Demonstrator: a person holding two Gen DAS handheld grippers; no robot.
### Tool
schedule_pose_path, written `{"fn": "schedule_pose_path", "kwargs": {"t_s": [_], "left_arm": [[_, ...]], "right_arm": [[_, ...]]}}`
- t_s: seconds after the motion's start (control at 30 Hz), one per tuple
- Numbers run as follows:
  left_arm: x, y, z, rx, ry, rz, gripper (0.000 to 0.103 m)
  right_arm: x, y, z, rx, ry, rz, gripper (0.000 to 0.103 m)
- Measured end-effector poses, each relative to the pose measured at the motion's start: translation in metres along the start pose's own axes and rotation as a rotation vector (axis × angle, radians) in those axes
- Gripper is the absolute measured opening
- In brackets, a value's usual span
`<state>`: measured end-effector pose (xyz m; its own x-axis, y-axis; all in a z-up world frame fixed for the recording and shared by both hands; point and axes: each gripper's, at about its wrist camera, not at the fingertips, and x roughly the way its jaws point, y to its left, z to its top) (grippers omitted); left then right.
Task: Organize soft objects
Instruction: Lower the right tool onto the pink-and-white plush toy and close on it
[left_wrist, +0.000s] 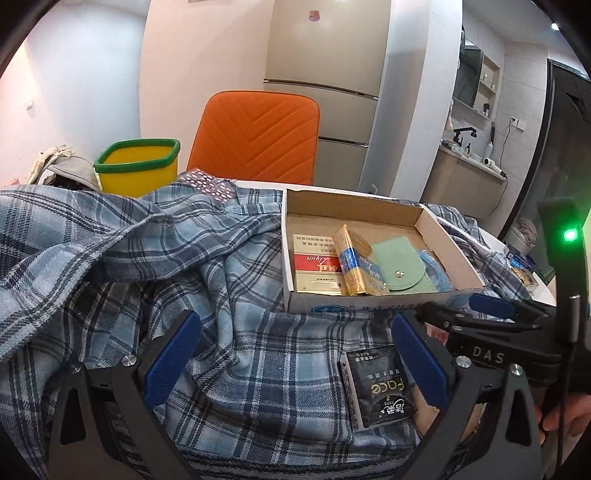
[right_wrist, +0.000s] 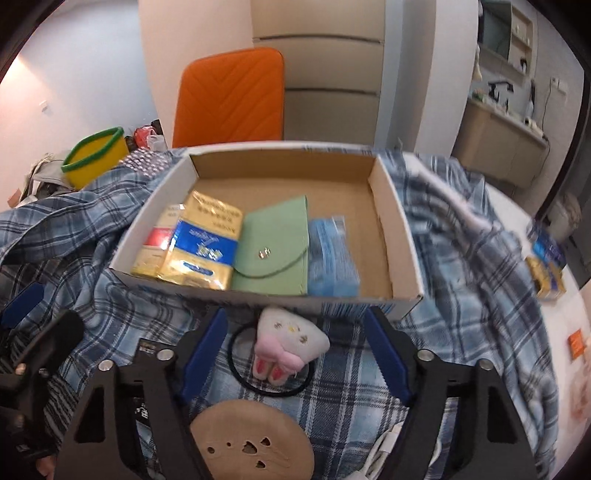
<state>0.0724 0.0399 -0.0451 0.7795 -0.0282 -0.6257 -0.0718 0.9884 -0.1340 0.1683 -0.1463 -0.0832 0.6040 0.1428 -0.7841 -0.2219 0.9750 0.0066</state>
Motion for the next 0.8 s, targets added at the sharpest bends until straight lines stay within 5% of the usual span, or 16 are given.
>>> {"fn": "schedule_pose_path", "kwargs": {"t_s": [0.1,0.23,0.53,0.8], "left_arm": [[0.002,-0.002,0.001,0.006,0.006,0.000,0.102],[0.002,0.000,0.001,0.004,0.007,-0.001,0.102],[-0.002,-0.005,0.001,0.025,-0.010,-0.009,0.102],[-0.008,-0.010,0.001,0.053,-0.039,-0.024,0.102]], "right_arm": [[0.007,-0.002,-0.001,0.007,0.021,0.005,0.072],[0.015,0.004,-0.004,-0.021,0.048,-0.003,0.052],[0.023,0.003,-0.004,-0.007,0.084,0.014,0.043],[-0.027,-0.001,-0.005,-0.016,-0.085,0.008,0.040]]}}
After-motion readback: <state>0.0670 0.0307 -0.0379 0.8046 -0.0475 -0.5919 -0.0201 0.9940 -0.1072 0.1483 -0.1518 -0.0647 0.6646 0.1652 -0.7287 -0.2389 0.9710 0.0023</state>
